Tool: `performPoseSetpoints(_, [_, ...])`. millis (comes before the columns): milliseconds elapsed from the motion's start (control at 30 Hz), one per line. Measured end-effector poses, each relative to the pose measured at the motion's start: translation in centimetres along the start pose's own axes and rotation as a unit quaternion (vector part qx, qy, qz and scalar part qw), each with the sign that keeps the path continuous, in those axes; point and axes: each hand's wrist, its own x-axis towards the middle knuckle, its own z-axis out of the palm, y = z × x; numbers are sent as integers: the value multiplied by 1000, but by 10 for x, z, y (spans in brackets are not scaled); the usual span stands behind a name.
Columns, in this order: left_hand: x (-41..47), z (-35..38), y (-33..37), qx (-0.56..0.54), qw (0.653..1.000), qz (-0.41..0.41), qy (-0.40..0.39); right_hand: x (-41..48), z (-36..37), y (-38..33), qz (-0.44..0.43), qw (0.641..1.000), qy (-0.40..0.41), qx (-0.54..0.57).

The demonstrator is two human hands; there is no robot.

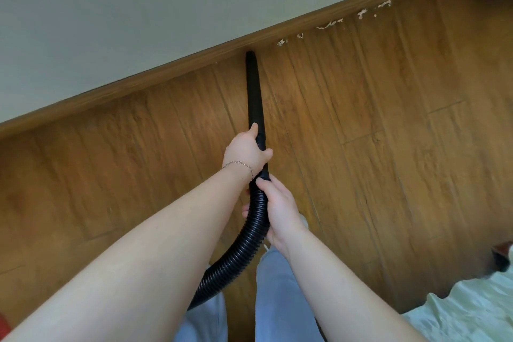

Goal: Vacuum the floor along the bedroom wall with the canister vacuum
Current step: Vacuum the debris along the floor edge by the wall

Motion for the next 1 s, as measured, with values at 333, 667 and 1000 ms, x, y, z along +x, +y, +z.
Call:
performPoseSetpoints(333, [18,9,33,14,1000,6,-22,12,-20,-20,-12,1000,8,8])
performPoseSetpoints(667, [27,19,64,22,999,7,-40,11,-42,-47,-14,1000,14,-14])
performPoseSetpoints(1000, [49,5,85,64,995,38,-72,20,-26,-68,-1,997,35,66])
